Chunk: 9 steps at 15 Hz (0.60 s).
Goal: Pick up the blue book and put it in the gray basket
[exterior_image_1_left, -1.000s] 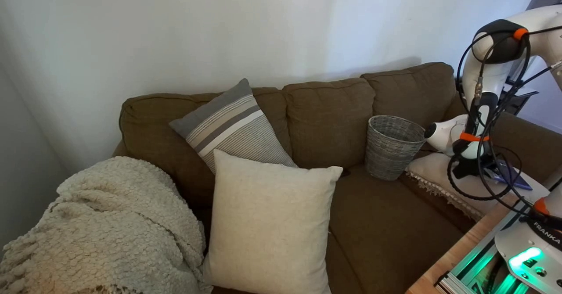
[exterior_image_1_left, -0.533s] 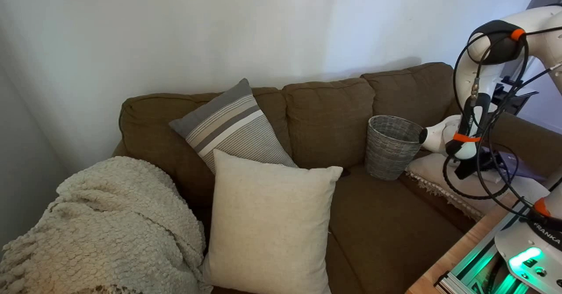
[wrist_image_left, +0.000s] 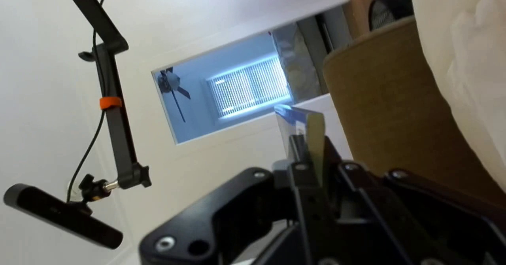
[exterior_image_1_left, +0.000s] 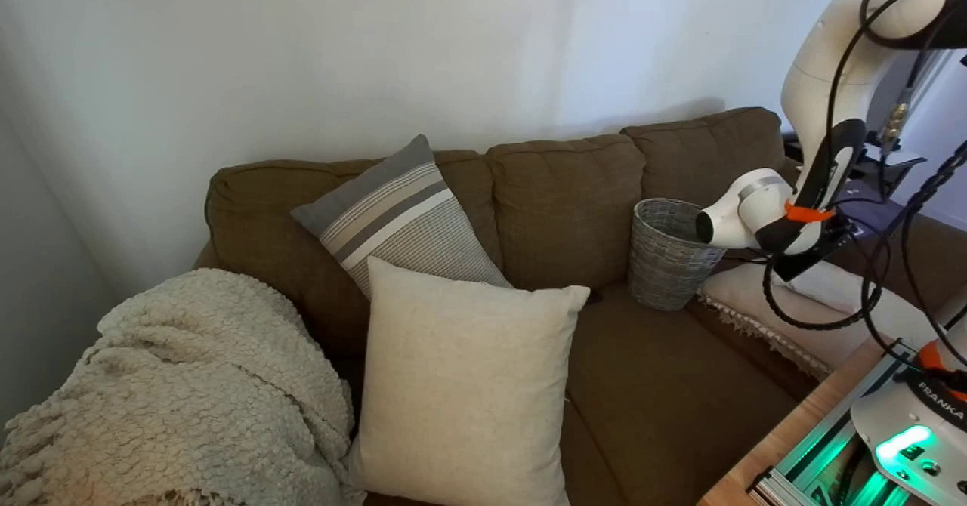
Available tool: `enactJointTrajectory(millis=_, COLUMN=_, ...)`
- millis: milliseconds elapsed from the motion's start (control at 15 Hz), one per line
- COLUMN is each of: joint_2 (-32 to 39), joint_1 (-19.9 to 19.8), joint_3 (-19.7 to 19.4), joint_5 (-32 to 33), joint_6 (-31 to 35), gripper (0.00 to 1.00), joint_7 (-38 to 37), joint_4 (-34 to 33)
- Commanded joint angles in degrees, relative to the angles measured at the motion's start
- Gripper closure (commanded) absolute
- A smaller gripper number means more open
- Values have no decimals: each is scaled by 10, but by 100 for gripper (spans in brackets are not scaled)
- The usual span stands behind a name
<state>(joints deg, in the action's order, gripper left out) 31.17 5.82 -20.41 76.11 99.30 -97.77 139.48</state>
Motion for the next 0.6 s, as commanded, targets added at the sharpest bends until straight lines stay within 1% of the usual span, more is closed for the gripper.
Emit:
enactJointTrajectory(millis=0, joint_2=-144, joint_1=57, joint_3=-43, joint_5=90, joint_6=16, gripper=97, joint_7=-35, joint_4=102)
enactJointTrajectory(millis=133, joint_2=-207, joint_1=82, joint_3=-64, joint_5=139, joint_6=23, gripper=97, joint_7=-34, joint_4=128)
enactJointTrajectory(millis=200, joint_2=-238, joint_1=88, joint_3=-77, joint_5=167, joint_6=34, gripper=97, joint_7=-24, joint_4=136)
enactJointTrajectory(millis=333, joint_2=-298, joint_1=81, joint_3=-103, joint_5=219, joint_6=72, gripper=97, joint_7=-1, joint_4=142)
enactJointTrajectory(millis=533, joint_2=-385, joint_1=53, joint_3=-124, joint_5=271, joint_6=148, gripper=97, joint_7=47, joint_4=139)
